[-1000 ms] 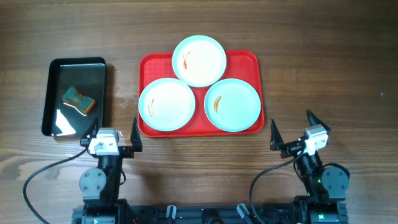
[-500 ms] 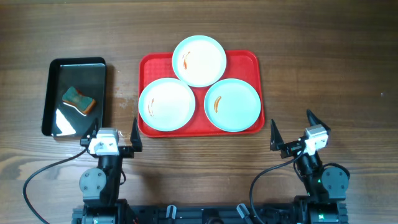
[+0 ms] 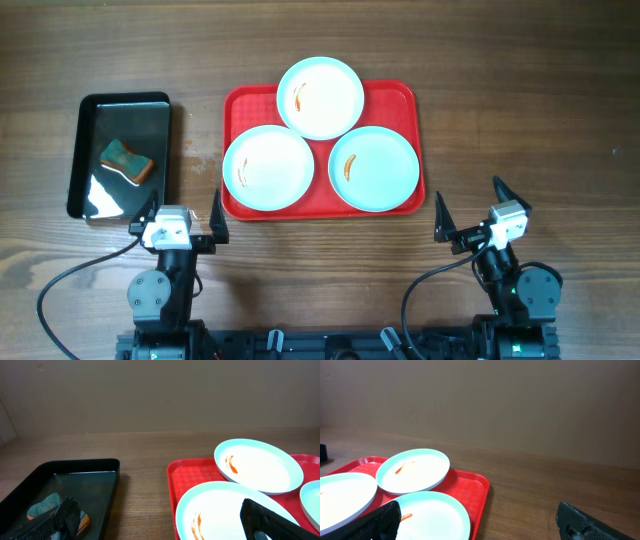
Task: Clean dirty plates on tray and stack at the side
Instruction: 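Move the left gripper over the sponge in the black tray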
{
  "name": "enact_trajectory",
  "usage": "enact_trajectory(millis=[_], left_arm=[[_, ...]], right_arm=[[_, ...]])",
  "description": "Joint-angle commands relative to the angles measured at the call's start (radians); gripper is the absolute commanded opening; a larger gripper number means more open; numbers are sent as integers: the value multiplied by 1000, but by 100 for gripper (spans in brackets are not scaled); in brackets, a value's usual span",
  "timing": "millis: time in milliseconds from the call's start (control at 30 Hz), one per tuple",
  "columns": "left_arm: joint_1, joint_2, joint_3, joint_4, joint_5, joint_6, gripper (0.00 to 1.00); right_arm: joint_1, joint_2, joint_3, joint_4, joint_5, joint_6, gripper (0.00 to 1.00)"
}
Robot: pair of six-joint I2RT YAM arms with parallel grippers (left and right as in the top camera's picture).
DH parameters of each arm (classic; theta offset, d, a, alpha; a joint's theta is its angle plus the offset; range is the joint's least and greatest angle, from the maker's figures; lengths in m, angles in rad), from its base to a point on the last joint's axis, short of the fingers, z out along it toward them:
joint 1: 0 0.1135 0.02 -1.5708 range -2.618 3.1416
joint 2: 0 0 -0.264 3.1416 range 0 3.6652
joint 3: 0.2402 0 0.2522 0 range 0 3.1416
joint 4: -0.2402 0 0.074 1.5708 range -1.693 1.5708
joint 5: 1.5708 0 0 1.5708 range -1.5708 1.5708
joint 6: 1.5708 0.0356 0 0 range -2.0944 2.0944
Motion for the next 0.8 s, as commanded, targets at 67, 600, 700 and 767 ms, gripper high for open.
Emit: enact_trajectory(millis=[67,600,700,767], left_arm=[[5,-7,-5,-2,-13,-13,100],[4,-7,-5,366,1195,-53,100],[5,-7,-4,431,1158,-253,100],[5,-7,-4,528,1064,-399,100]], right_arm=[[5,-6,-1,5,6,-9,100],[5,-6,-1,5,6,-9,100],[5,-6,-1,5,6,-9,100],[5,-6,-1,5,6,-9,100]])
